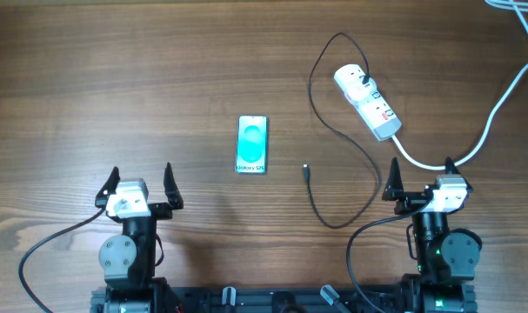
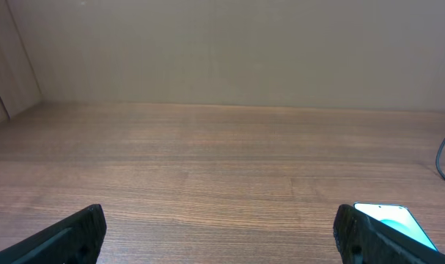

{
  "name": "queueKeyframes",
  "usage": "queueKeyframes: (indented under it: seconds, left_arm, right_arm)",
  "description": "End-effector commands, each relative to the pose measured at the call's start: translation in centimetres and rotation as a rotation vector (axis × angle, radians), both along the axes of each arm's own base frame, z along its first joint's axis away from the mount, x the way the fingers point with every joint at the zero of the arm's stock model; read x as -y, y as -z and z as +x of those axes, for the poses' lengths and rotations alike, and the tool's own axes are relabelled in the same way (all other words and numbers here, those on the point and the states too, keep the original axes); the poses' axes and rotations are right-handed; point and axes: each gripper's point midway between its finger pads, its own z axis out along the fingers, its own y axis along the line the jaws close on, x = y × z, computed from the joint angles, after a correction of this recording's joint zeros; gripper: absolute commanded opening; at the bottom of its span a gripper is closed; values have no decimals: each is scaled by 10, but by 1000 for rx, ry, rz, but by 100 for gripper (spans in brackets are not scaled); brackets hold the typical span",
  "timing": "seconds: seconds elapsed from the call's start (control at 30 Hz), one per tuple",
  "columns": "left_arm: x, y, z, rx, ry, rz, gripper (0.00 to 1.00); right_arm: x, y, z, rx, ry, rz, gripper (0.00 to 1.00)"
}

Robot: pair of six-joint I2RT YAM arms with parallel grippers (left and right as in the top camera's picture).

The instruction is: Plug charger to phone and switch on socket

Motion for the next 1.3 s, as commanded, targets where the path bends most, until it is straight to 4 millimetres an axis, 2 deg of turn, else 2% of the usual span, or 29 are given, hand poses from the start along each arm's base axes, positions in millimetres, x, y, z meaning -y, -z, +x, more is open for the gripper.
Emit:
queueKeyframes:
  seconds: [0.0,0.27,0.33,0.4,0.47,0.5,0.53,0.6,0.67,0.73,0.77,0.83,0.87,0.9,0.97,1.03,1.1,1.17,1.2,1.27]
  left_arm:
    - [0,2,0,1,3,19,100]
    - [-1,0,0,9,1,29,100]
    - [36,-1,-1,15,207,-63,100]
    - [77,-8,-11,24,450,-151,100]
    - [81,-19,-13,67,482,-139,100]
    - [86,-31,-16,118,518,-122,100]
    - [90,-52,-20,207,545,-92,100]
    - [91,-113,-40,477,563,-12,100]
    - [90,-158,-60,639,553,40,100]
    - [89,-195,-66,638,547,45,100]
    - [86,-213,-57,548,530,10,100]
    - [85,-230,-33,320,521,-63,100]
    - [85,-232,-21,205,514,-97,100]
    - [92,-232,0,-21,555,-119,100]
    - [112,-240,19,-218,690,-196,100]
    - [121,-240,37,-326,759,-261,100]
    - [121,-233,69,-424,717,-368,100]
    - [132,-200,97,-626,637,-421,100]
    - [138,-153,112,-860,415,-357,100]
    - [135,-115,117,-1007,203,-268,100]
  right_arm:
    - [0,-1,0,6,-4,-14,100]
    - [0,-1,0,6,-4,-13,100]
    - [0,-1,0,6,-4,-14,100]
    - [0,-1,0,6,-4,-13,100]
    - [0,-1,0,6,-4,-14,100]
    - [0,-1,0,6,-4,-14,100]
    - [0,-1,0,6,-4,-13,100]
    - [0,-1,0,6,-4,-14,100]
    - [0,-1,0,6,-4,-13,100]
    - [0,-1,0,6,-4,-13,100]
    - [0,-1,0,6,-4,-13,100]
    - [0,-1,0,6,-4,-13,100]
    - [0,-1,0,6,-4,-13,100]
    - [0,-1,0,6,-4,-14,100]
    - [0,-1,0,6,-4,-14,100]
    - [0,-1,0,6,-4,-14,100]
    - [0,-1,0,6,-4,-13,100]
    - [0,-1,0,6,-4,-13,100]
    - [0,-1,0,6,-4,-13,100]
    - [0,-1,0,6,-4,-13,100]
